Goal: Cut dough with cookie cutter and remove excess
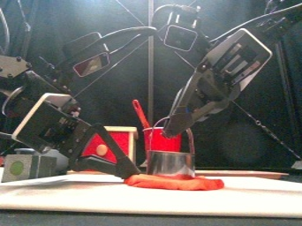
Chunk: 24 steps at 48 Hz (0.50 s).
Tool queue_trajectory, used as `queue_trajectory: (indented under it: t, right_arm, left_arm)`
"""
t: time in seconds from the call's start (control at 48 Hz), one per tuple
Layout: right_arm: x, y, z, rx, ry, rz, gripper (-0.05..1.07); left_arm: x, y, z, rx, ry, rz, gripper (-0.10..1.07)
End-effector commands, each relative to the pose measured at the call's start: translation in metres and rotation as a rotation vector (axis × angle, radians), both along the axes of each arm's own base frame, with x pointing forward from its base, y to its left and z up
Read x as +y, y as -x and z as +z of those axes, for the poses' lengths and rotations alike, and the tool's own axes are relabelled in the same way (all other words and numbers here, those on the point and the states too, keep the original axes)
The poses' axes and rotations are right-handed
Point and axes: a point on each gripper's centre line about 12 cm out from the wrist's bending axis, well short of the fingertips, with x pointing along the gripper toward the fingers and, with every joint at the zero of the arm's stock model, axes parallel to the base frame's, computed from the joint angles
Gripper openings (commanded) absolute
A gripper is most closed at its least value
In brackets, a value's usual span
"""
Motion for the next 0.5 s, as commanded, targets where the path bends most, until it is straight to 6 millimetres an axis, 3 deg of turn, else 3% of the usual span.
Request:
queue_trajectory:
  t: [0.0, 0.229, 0.479]
  right_arm:
    - [-0.002, 0.002, 0.033, -0.075, -0.008, 0.001, 0.47]
    - [-0.019, 0.031, 0.061, -0.132, -0.005, -0.018, 0.47]
    - [-0.056, 0.083, 0.043, -0.077, 0.007, -0.111, 0.47]
  left_arm:
    - [0.001, 0.000, 0.002, 0.002, 0.009, 0.006, 0.57]
    - [0.001, 0.000, 0.001, 0.008, 0.011, 0.003, 0.57]
    - [0.004, 0.001, 0.002, 0.009, 0.016, 0.015, 0.57]
